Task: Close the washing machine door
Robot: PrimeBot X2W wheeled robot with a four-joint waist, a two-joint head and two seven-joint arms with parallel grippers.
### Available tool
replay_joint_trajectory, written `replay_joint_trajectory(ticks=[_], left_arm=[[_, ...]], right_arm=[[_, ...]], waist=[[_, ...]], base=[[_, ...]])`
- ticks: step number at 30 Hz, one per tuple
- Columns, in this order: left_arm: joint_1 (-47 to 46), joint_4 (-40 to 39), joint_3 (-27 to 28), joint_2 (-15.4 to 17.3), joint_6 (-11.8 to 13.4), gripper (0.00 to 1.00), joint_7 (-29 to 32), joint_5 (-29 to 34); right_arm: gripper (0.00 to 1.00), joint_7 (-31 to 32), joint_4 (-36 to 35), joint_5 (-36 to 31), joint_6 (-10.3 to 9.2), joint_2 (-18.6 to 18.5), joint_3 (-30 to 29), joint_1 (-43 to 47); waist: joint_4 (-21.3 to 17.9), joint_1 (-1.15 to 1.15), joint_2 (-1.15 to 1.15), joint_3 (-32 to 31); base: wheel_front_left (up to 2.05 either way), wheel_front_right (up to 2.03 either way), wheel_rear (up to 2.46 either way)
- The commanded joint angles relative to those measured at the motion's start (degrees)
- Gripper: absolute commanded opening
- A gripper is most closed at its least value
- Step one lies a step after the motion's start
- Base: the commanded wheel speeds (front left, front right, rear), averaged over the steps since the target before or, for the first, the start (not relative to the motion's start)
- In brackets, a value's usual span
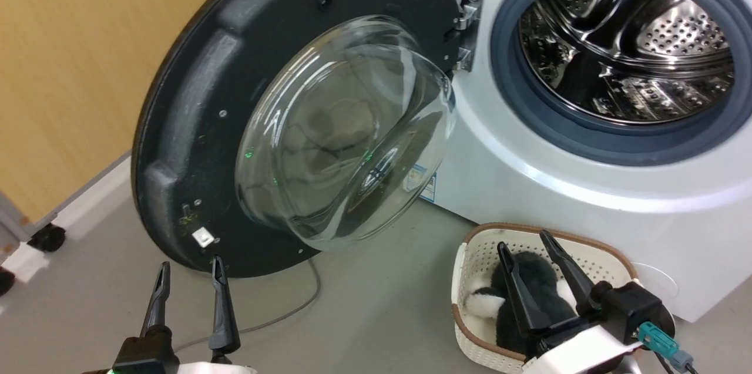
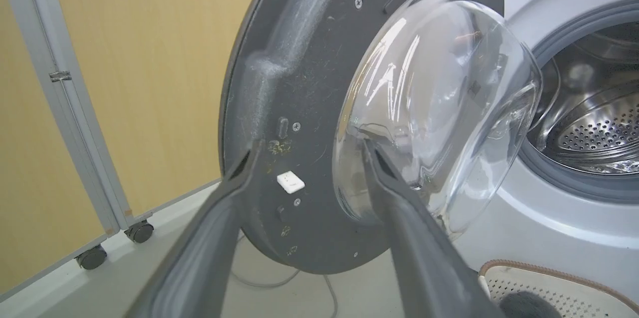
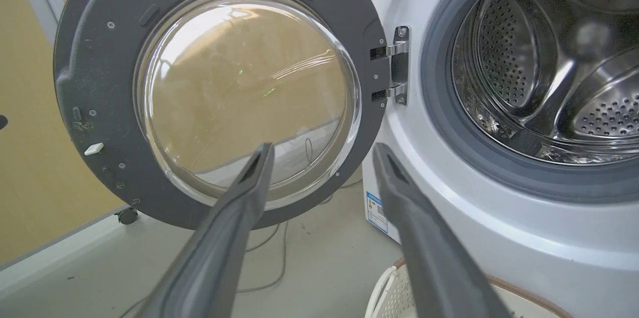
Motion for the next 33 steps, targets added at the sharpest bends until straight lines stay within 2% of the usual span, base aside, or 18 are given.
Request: replay_joint_trajectory(ticks=[1,10,11,13,14,19,22,26,29,31,33], left_arm=[[0.98,-0.38,0.22,0.03,0.16,1.00,-0.63,-0.15],[1.03,-0.74,1.40,0.03,-0.18,1.00,-1.24,-0.59],[1.04,-0.70,1.61,0.03,-0.34,0.77,-1.24,-0.47],[1.14,-0.85,1.68,0.03,-0.64,0.04,-1.24,-0.10],[1.19,-1.06,1.61,0.03,-0.88,0.00,-1.24,0.01],[0.12,-4.10,4.59,0.03,-1.53,0.00,-1.24,-2.65],[-2.56,-5.20,8.50,1.22,-4.10,0.00,-1.24,-4.79],[-8.67,-2.55,14.64,3.99,-8.02,0.00,-1.24,-10.20],[-15.39,3.46,19.40,5.97,-10.94,0.00,0.03,-18.95],[-20.89,7.97,23.27,5.43,-11.98,0.00,4.58,-29.47],[-25.18,12.58,25.35,8.18,-13.20,0.00,9.13,-35.56]], right_arm=[[1.00,-0.59,0.27,0.58,0.04,-0.29,0.22,-0.92],[1.00,-1.21,0.36,0.98,0.05,-0.35,0.53,-0.80],[1.00,-1.21,0.33,0.97,0.05,-0.34,0.57,-0.79],[1.00,-1.21,0.24,0.96,0.05,-0.34,0.57,-0.72],[1.00,-1.21,0.20,0.94,0.05,-0.33,0.54,-0.66],[1.00,-1.21,-0.13,0.63,0.05,-0.30,0.25,-0.34],[1.00,-1.21,-0.64,0.26,0.05,-0.58,-0.12,-0.30],[1.00,-1.21,-1.55,-0.41,0.05,-0.95,-1.05,0.03],[1.00,-1.21,-2.32,-0.90,0.05,-1.14,-1.74,0.53],[1.00,-1.21,-2.91,-0.96,0.05,-1.13,-2.29,0.96],[1.00,-1.21,-3.44,-1.14,0.05,-1.19,-2.61,1.50]], waist=[[0.53,0.00,0.00,0.05],[1.86,0.00,0.00,0.58],[1.86,0.00,0.00,0.60],[1.86,0.00,0.00,0.62],[1.85,0.00,0.00,0.63],[1.78,0.00,0.00,0.92],[1.69,0.00,0.00,1.61],[1.60,0.00,0.00,2.86],[1.54,0.00,0.00,3.74],[1.56,0.00,0.00,4.19],[1.44,0.00,0.00,4.57]], base=[[0.00,0.00,0.00],[0.00,0.00,0.00],[0.00,0.00,0.00],[0.00,0.00,0.00],[0.00,0.00,0.00],[0.00,0.00,0.00],[0.00,0.00,0.00],[0.00,0.00,0.00],[0.00,0.00,0.00],[0.00,0.00,0.00],[0.00,0.00,0.00]])
